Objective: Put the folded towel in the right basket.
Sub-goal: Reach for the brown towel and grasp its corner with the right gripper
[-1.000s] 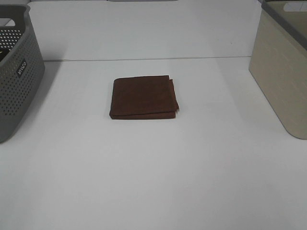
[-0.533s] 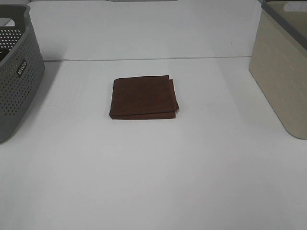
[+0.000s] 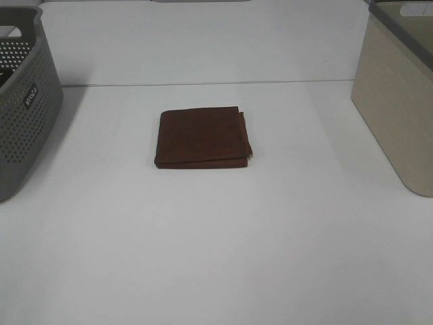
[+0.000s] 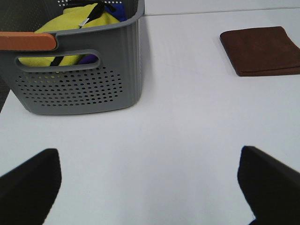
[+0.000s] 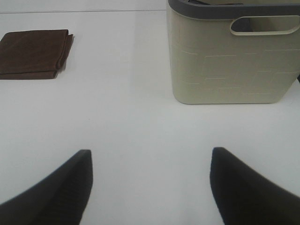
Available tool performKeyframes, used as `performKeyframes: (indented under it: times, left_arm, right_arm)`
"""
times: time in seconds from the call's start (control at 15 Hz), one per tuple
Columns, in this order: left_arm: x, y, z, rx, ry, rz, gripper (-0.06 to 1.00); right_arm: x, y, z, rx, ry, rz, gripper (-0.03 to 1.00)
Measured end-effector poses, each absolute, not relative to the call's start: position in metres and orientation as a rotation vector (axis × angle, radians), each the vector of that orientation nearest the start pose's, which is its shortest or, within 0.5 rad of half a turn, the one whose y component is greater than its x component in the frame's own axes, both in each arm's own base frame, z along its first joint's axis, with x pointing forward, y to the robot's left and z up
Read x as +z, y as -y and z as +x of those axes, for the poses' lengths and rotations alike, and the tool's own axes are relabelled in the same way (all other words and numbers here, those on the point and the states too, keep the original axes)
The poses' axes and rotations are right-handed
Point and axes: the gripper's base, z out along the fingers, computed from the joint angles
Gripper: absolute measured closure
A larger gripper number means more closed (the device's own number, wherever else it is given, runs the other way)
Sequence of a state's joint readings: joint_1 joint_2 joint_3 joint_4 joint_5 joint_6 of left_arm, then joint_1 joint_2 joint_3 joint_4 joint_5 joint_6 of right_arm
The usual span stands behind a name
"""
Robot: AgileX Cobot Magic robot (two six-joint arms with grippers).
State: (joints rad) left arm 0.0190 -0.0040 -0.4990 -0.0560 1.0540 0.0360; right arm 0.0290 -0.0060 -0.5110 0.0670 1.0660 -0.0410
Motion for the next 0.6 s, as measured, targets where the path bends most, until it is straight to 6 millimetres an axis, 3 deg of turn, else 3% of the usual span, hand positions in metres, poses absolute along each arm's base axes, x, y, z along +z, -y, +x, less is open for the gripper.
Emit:
performKeyframes:
  times: [0.6]
  left_arm:
    - [0.2776, 0.0045, -0.0051, -0.032, -2.033, 0.020, -0.03]
  right_arm:
    - [0.2800, -0.0051, -0.0076, 0.072, -2.030, -0.075, 0.29]
